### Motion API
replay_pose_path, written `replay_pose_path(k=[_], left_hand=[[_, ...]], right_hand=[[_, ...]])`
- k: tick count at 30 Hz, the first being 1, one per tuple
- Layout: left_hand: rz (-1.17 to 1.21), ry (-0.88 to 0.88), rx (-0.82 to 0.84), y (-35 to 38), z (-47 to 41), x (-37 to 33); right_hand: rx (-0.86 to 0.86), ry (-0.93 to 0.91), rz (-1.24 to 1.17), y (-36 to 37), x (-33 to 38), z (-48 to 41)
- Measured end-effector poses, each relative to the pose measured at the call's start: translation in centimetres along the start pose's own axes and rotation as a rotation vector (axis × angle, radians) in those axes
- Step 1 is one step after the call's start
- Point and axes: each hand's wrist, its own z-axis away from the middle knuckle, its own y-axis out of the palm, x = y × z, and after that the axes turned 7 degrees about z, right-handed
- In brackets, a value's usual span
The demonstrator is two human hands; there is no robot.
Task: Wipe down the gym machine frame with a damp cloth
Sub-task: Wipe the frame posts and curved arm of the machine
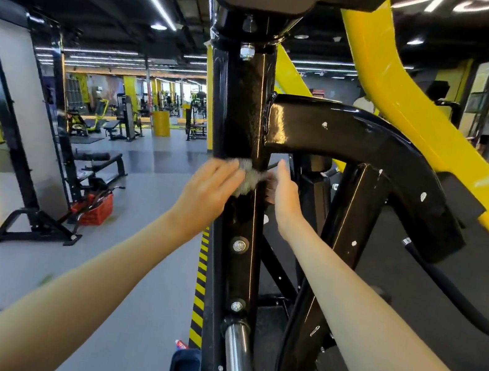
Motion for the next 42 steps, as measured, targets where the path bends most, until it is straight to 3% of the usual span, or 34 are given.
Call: replay_pose_path(k=[4, 6, 10, 12, 15, 18, 20, 22, 24, 25, 27, 30, 31, 34, 37, 39, 42], left_hand=[[-0.009, 0.235, 0.251, -0.1, 3.1, -0.6], [0.002, 0.148, 0.216, -0.7, 0.8, 0.0], [0.018, -0.188, -0.079, -1.4, -3.3, 1.1], [0.025, -0.093, -0.080, 0.2, -1.6, 0.3], [0.037, 0.256, 0.202, 2.0, 3.0, -1.9], [0.007, 0.356, 0.419, 1.3, 2.9, -2.3], [-0.037, 0.233, 0.316, 0.6, 0.3, -1.8], [-0.057, 0.029, 0.113, 0.0, -2.9, -1.5], [-0.087, 0.035, 0.067, 0.7, -4.5, -1.7], [-0.128, 0.117, 0.128, 1.4, -4.2, -2.1], [-0.193, 0.245, 0.415, 3.1, -2.9, -3.8], [-0.369, 0.233, 0.812, 4.9, -1.9, -6.6], [-0.453, 0.249, 0.841, 5.1, -2.9, -6.9], [-0.698, 0.288, 0.719, 4.3, -6.7, -5.1], [-0.753, 0.285, 0.633, 3.6, -8.2, -3.7], [-0.635, 0.262, 0.704, 3.7, -7.9, -4.8], [-0.456, 0.254, 0.949, 4.3, -6.9, -6.5]], right_hand=[[0.051, 0.026, -0.060, -0.8, 0.3, 0.5], [0.080, 0.045, -0.121, -1.1, 0.0, 0.4], [0.066, 0.082, -0.189, -1.2, -0.6, 0.5], [0.071, 0.111, -0.160, -1.3, -1.6, 0.7], [0.096, 0.152, -0.088, -1.9, -2.8, 1.4], [0.095, 0.156, -0.013, -2.8, -3.0, 1.5], [0.106, 0.163, -0.018, -3.2, -3.2, 1.3], [0.103, 0.178, -0.046, -3.4, -3.4, 0.9], [0.098, 0.199, -0.043, -3.4, -4.0, 0.7], [0.113, 0.209, -0.024, -3.4, -4.5, 0.7], [0.113, 0.220, 0.003, -3.7, -5.2, 0.9], [0.104, 0.253, 0.011, -5.0, -6.6, 0.8], [0.103, 0.260, 0.009, -5.3, -6.8, 0.7], [0.119, 0.300, 0.014, -6.0, -6.9, 0.7], [0.159, 0.309, -0.001, -6.1, -7.0, 0.3], [0.182, 0.321, -0.011, -6.0, -7.2, 0.2], [0.222, 0.349, -0.024, -5.8, -8.4, 0.0]])
